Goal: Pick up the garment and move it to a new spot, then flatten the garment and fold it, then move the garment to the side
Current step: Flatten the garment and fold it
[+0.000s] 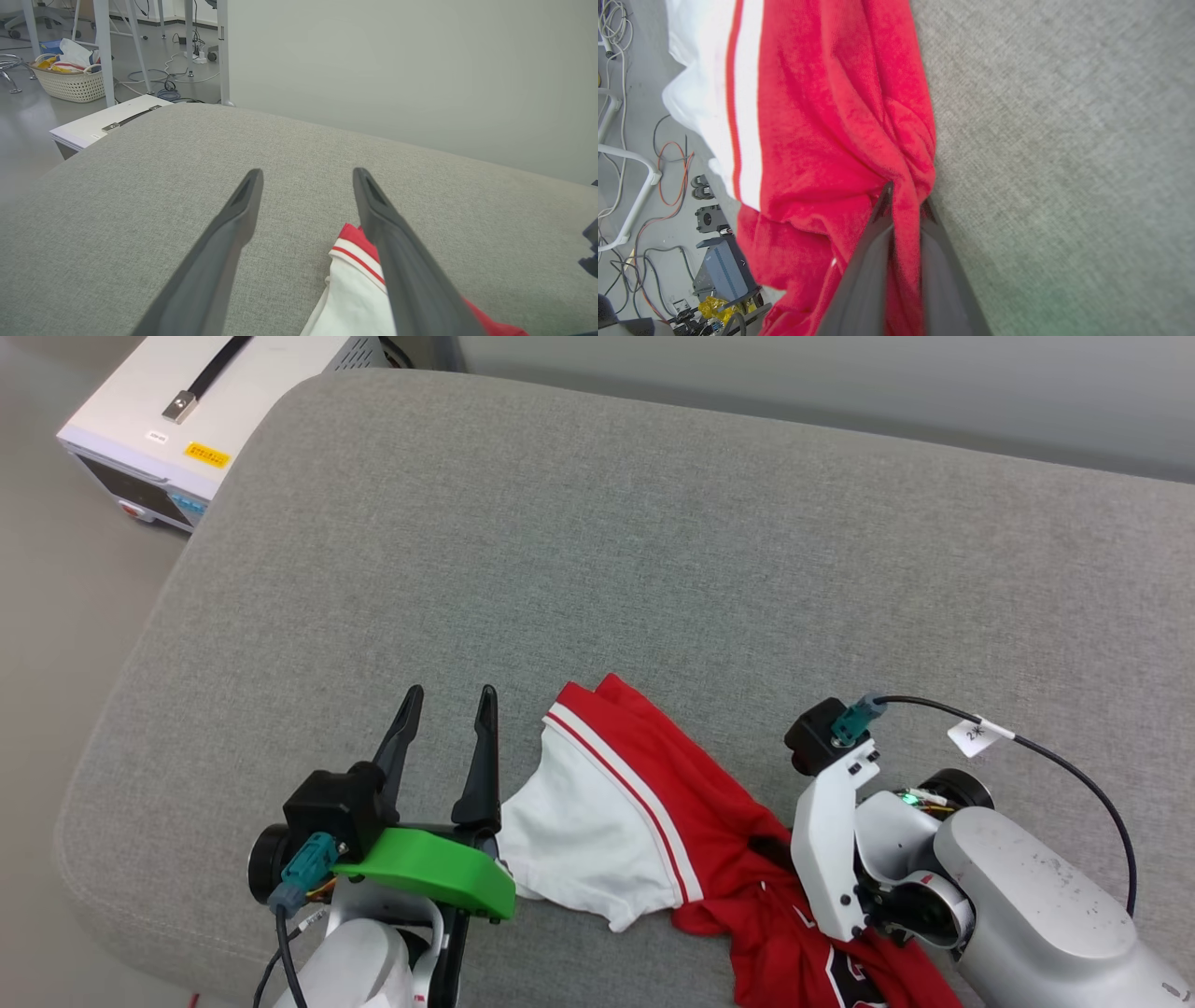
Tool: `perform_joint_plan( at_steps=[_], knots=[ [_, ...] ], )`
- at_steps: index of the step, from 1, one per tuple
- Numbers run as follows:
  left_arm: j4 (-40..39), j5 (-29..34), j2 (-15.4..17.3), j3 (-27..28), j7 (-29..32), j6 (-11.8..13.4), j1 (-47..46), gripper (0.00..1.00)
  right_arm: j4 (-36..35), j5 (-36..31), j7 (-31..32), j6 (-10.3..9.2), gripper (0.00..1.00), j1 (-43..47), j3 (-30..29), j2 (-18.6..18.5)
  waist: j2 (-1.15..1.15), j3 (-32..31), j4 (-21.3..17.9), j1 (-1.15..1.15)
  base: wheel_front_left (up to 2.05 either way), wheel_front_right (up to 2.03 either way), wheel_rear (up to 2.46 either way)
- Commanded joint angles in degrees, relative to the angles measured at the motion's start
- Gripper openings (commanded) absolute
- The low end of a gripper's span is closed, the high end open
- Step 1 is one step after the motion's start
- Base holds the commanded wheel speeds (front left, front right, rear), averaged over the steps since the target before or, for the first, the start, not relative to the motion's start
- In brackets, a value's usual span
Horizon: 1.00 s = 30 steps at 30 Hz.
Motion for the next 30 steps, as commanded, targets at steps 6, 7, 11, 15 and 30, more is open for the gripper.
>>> perform_joint_plan(
  at_steps=[6,7,11,15,30],
  knots=[
    [0.7,1.0,0.8,0.3,-0.3,-0.5,0.6,1.0,-0.7,0.1,-6.6,-0.04,0.0,2.4,-6.0,-0.5,0.0,-3.2,-3.2,0.0,0.0,0.0,0.0],
    [0.7,1.0,0.9,0.3,-0.2,-0.5,0.8,1.0,-0.8,-0.1,-7.3,-0.04,0.0,3.2,-7.9,-0.7,0.0,-3.7,-3.7,0.0,0.0,0.0,0.0],
    [0.6,1.0,1.7,0.2,0.4,-0.2,1.6,1.0,-0.8,-0.9,-9.3,-0.04,0.0,7.9,-15.5,-1.5,0.0,-5.2,-5.7,0.0,0.0,0.0,0.0],
    [0.1,1.0,2.4,0.0,1.3,0.2,2.5,1.0,-0.6,-2.3,-10.6,-0.04,0.0,14.3,-24.5,-1.0,0.0,-6.2,-7.5,0.0,0.0,0.0,0.0],
    [-1.4,0.7,4.2,-0.1,3.1,1.4,3.7,1.0,-14.8,-11.0,-21.2,-0.04,1.0,31.2,-47.8,14.2,0.0,-7.0,-10.6,0.0,0.0,0.0,0.0]
  ],
)
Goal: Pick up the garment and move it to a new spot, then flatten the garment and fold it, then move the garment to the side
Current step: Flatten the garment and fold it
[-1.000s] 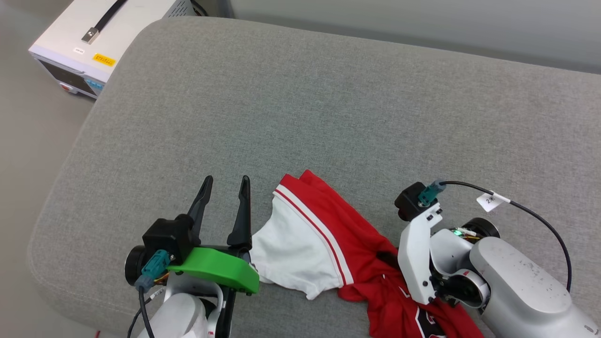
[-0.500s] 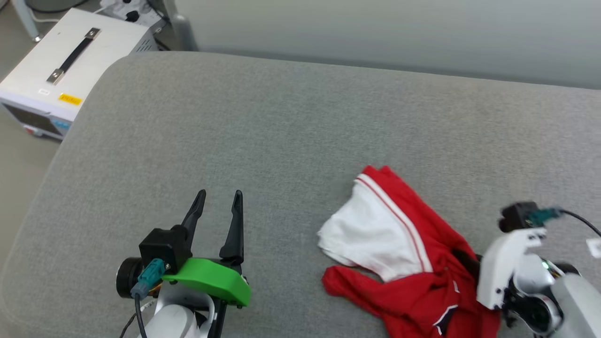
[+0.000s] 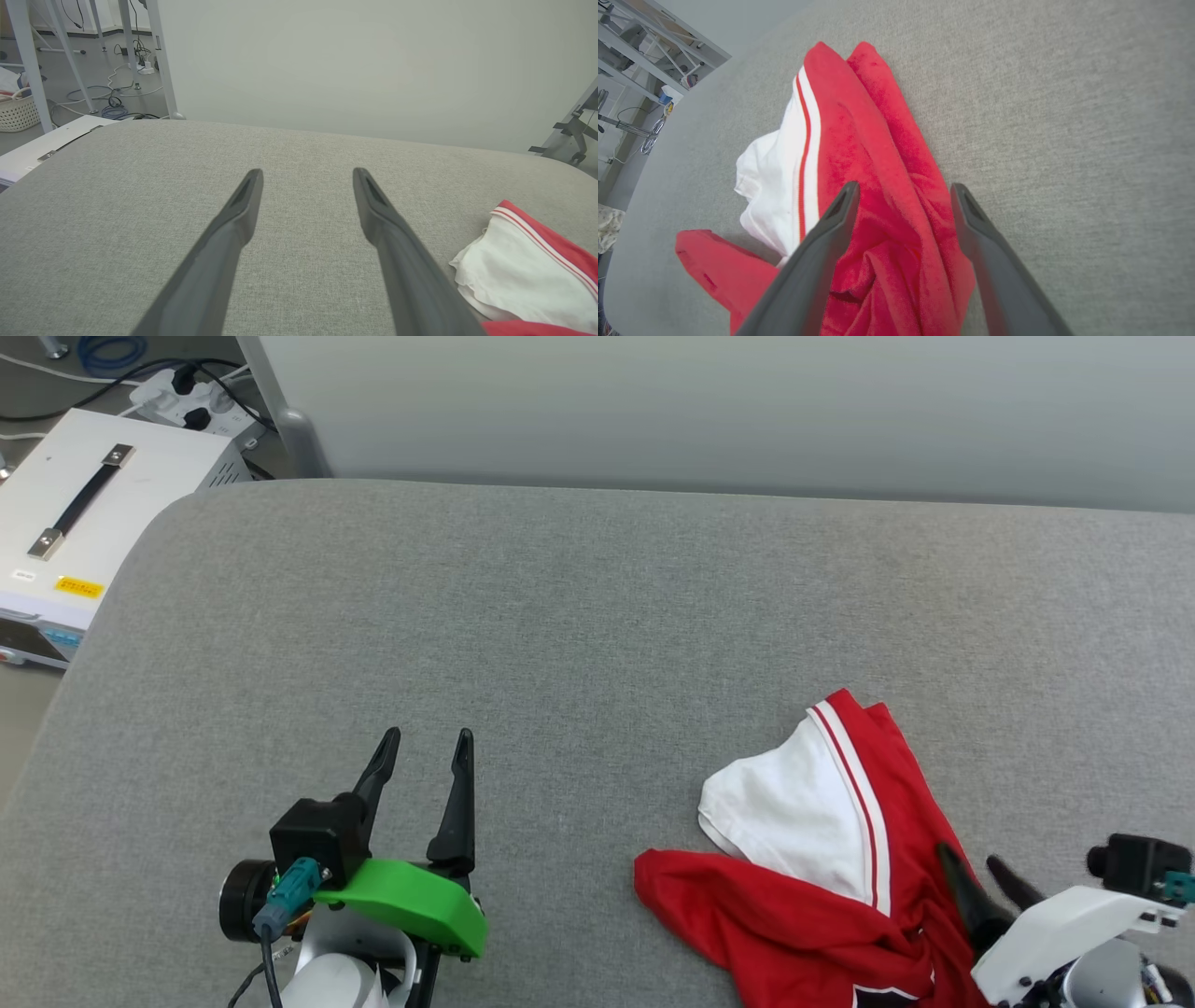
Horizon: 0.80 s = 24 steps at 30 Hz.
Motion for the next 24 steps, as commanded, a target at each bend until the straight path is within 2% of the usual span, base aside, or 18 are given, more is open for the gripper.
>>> perform_joint_plan(
  at_steps=[1,4,7,11,17,21,23,24],
  knots=[
    [-0.1,0.3,0.4,0.1,0.0,0.4,0.2,1.0,-1.3,-0.4,-2.1,-0.03,1.0,0.0,-0.3,0.1,0.0,-0.1,0.2,0.0,0.0,0.0,0.0],
    [-0.1,0.2,0.4,0.2,-0.2,0.6,0.4,1.0,-3.4,-2.1,-4.9,-0.03,1.0,-0.6,0.4,-0.5,0.0,-0.3,0.6,0.0,0.0,0.0,0.0],
    [-0.1,0.1,0.3,0.2,-0.3,0.8,0.5,1.0,-4.4,-4.3,-3.7,-0.03,1.0,-1.9,3.4,-2.3,0.0,-0.3,0.9,0.0,0.0,0.0,0.0],
    [-0.1,0.0,0.2,0.2,-0.4,0.8,0.2,1.0,-5.2,-5.4,1.5,-0.03,1.0,-6.0,10.2,-5.7,0.0,0.2,1.6,0.0,0.0,0.0,0.0],
    [0.3,0.0,-0.5,-0.2,-0.8,0.5,-1.0,1.0,-4.3,-5.9,12.3,-0.03,1.0,-15.3,24.4,-11.8,0.0,1.8,3.6,0.0,0.0,0.0,0.0],
    [0.7,0.0,-1.1,-0.3,-1.3,0.3,-1.5,1.0,-1.8,-4.3,16.9,-0.03,1.0,-21.0,32.3,-13.3,0.0,3.1,4.8,0.0,0.0,0.0,0.0],
    [1.6,0.0,-2.3,-0.6,-2.0,-0.3,-2.8,1.0,5.9,-1.8,19.5,-0.03,1.0,-27.6,39.9,-13.8,0.0,5.5,6.8,0.0,0.0,0.0,0.0],
    [1.7,0.0,-2.5,-0.6,-2.1,-0.4,-3.0,1.0,7.3,-1.5,19.7,-0.03,1.0,-28.4,40.7,-13.9,0.0,6.0,7.0,0.0,0.0,0.0,0.0]
  ],
)
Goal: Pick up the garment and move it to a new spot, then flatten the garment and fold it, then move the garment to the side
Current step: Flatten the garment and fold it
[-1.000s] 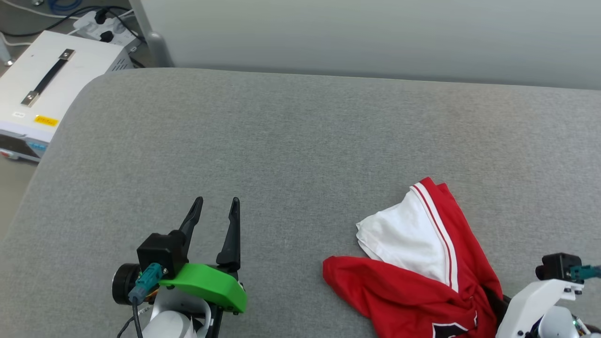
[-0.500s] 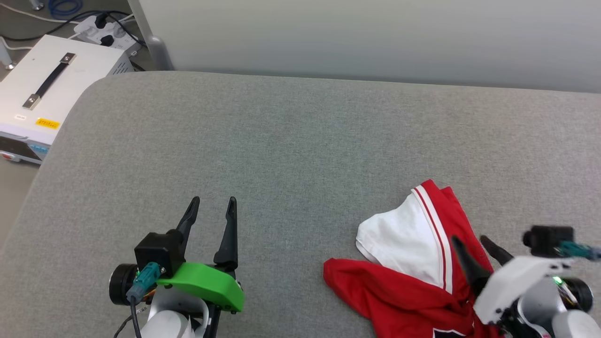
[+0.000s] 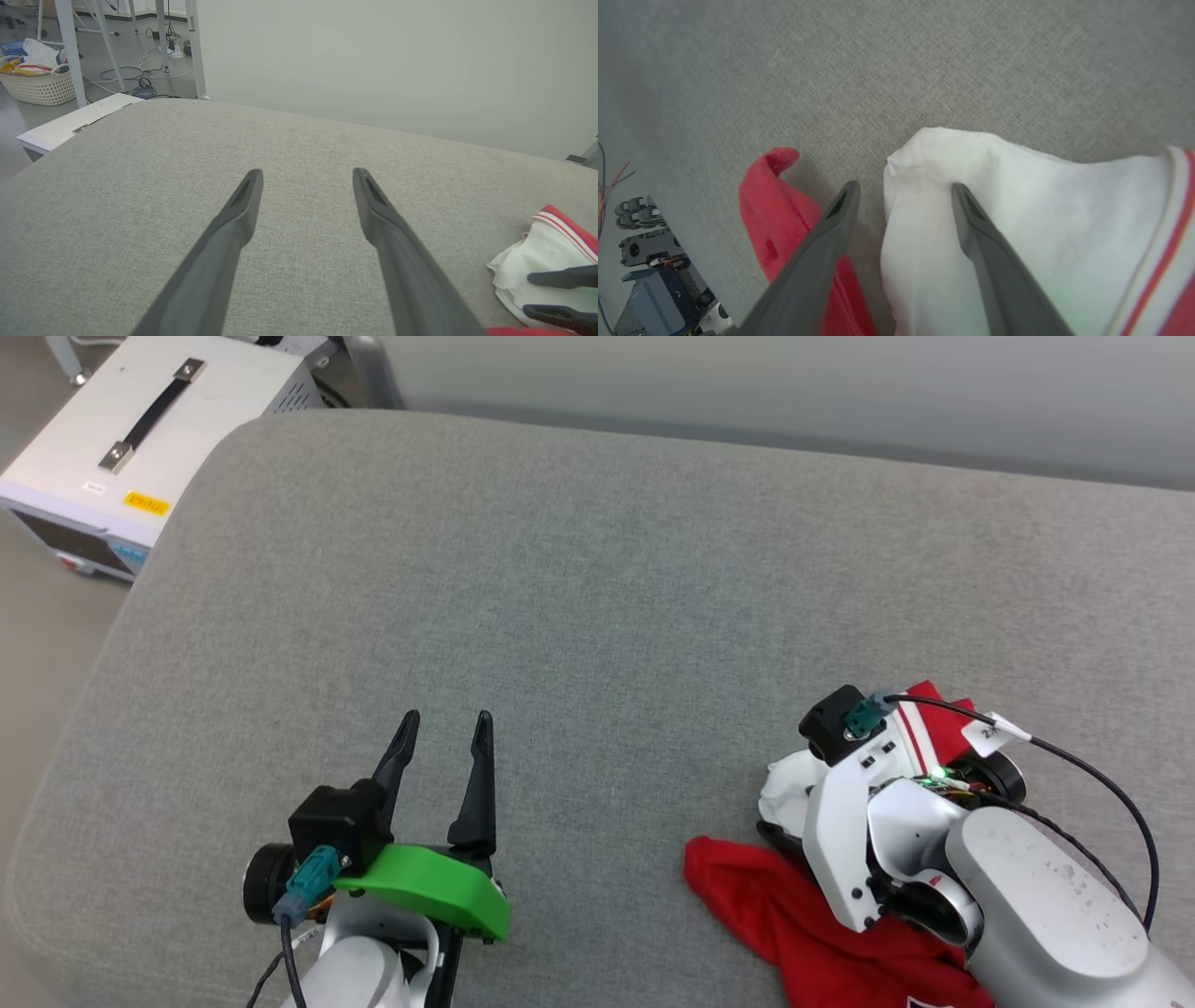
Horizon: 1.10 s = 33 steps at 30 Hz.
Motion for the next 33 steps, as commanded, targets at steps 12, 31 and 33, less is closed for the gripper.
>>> perform_joint_plan(
  at_steps=[12,31,33],
  knots=[
    [2.3,0.2,-1.4,0.0,-1.2,-1.3,-2.7,1.0,13.3,5.8,5.2,-0.04,0.0,-3.3,6.3,2.1,0.0,4.0,1.4,0.0,0.0,0.0,0.0],
    [2.5,-0.1,-0.2,0.0,-0.7,-0.7,-1.0,1.0,1.4,7.6,-13.8,-0.04,0.0,-1.6,-19.2,-3.9,0.0,-1.0,-2.9,0.0,0.0,0.0,0.0],
    [2.4,-0.2,0.0,0.0,-0.5,-0.6,-0.7,1.0,2.0,7.5,-13.5,-0.04,0.0,2.2,-24.5,-4.4,0.0,-1.3,-3.2,0.0,0.0,0.0,0.0]
  ],
)
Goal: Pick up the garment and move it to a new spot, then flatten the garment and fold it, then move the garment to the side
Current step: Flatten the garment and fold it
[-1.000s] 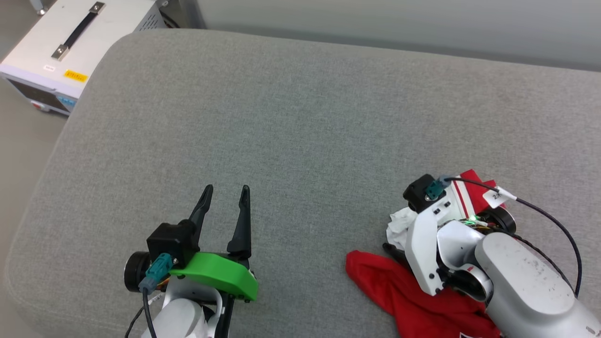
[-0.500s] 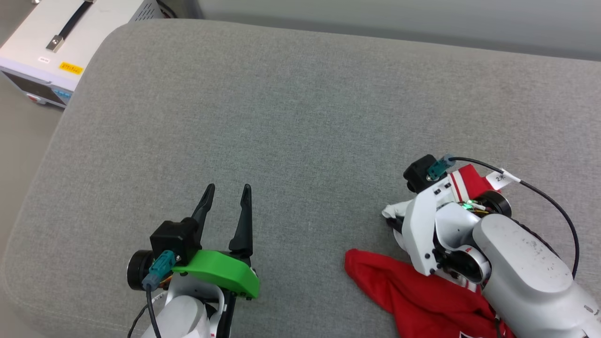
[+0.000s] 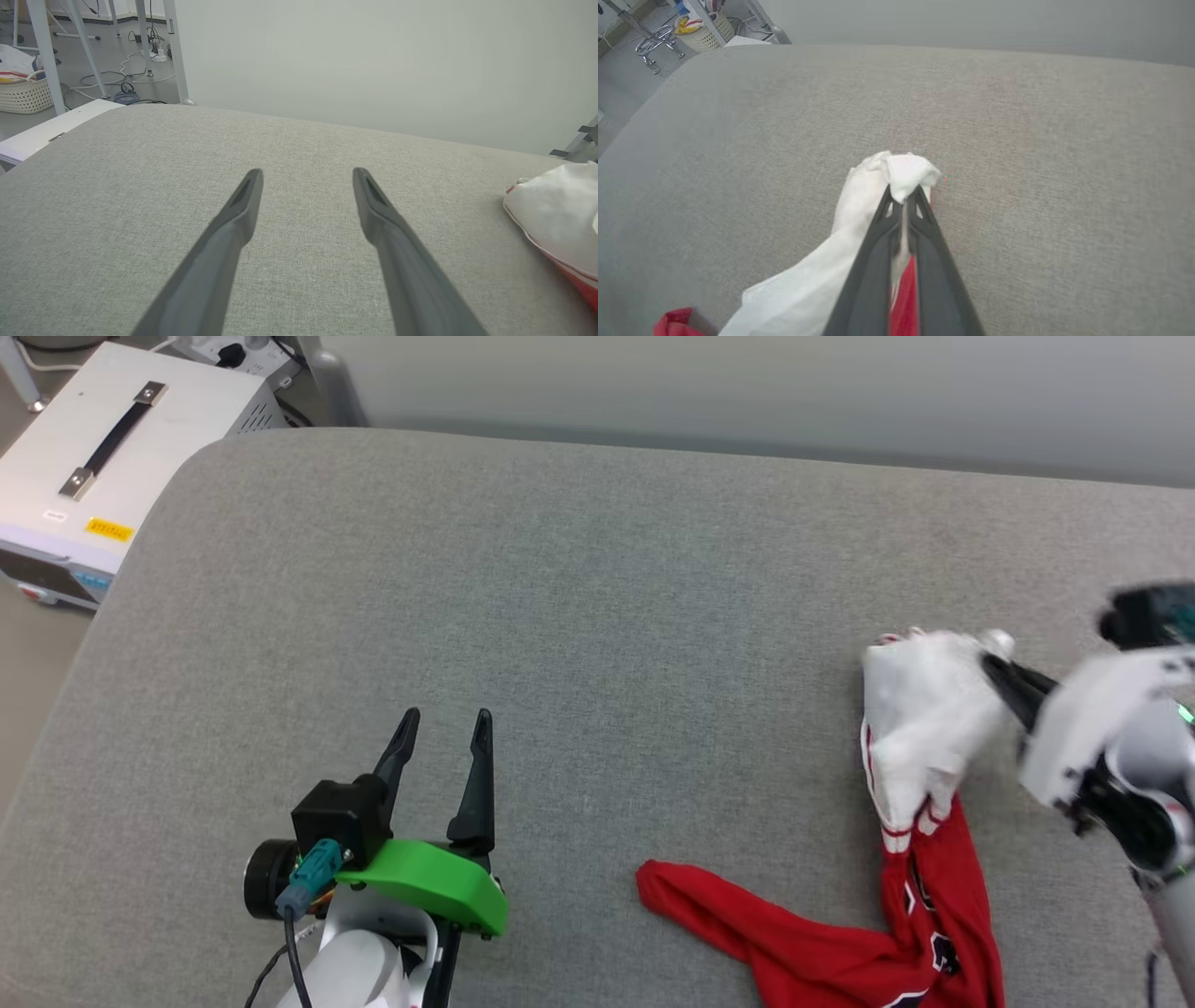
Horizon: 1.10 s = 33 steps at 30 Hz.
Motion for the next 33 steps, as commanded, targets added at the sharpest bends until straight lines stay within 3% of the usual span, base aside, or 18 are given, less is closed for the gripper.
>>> perform_joint_plan(
  at_steps=[1,7,8,9,10,23,33],
  knots=[
    [-0.2,-0.2,0.3,0.0,0.3,0.3,0.7,1.0,0.5,0.2,-0.2,0.02,0.0,2.9,-2.8,-0.2,0.0,-0.4,-0.5,0.0,0.0,0.0,0.0],
    [-0.5,-0.4,0.8,-0.1,0.9,0.5,1.2,1.0,3.6,-1.6,0.3,0.02,0.0,13.6,-15.2,2.8,0.0,-0.6,-1.5,0.0,0.0,0.0,0.0],
    [-0.6,-0.4,0.9,-0.1,1.0,0.5,1.2,1.0,4.0,-1.8,0.1,0.02,0.11,14.4,-16.2,3.5,0.0,-0.6,-1.7,0.0,0.0,0.0,0.0],
    [-0.6,-0.4,1.0,-0.2,1.1,0.6,1.2,1.0,4.3,-1.7,-0.1,0.02,0.65,15.1,-17.1,4.5,0.0,-0.5,-1.9,0.0,0.0,0.0,0.0],
    [-0.7,-0.4,1.0,-0.3,1.2,0.6,1.1,1.0,4.5,-1.9,-0.6,0.02,1.0,15.5,-17.7,5.1,0.0,-0.5,-2.0,0.0,0.0,0.0,0.0],
    [-0.4,-0.5,1.9,-0.7,1.8,0.9,1.6,1.0,-2.4,-11.0,-22.4,0.02,1.0,18.4,-21.2,12.5,0.0,-2.5,-1.9,0.0,0.0,0.0,0.0],
    [-0.8,-0.6,2.7,-0.7,2.2,1.8,3.0,1.0,-10.2,-18.8,-25.2,0.02,1.0,24.8,-21.2,16.2,0.0,-4.6,-1.8,0.0,0.0,0.0,0.0]
  ],
)
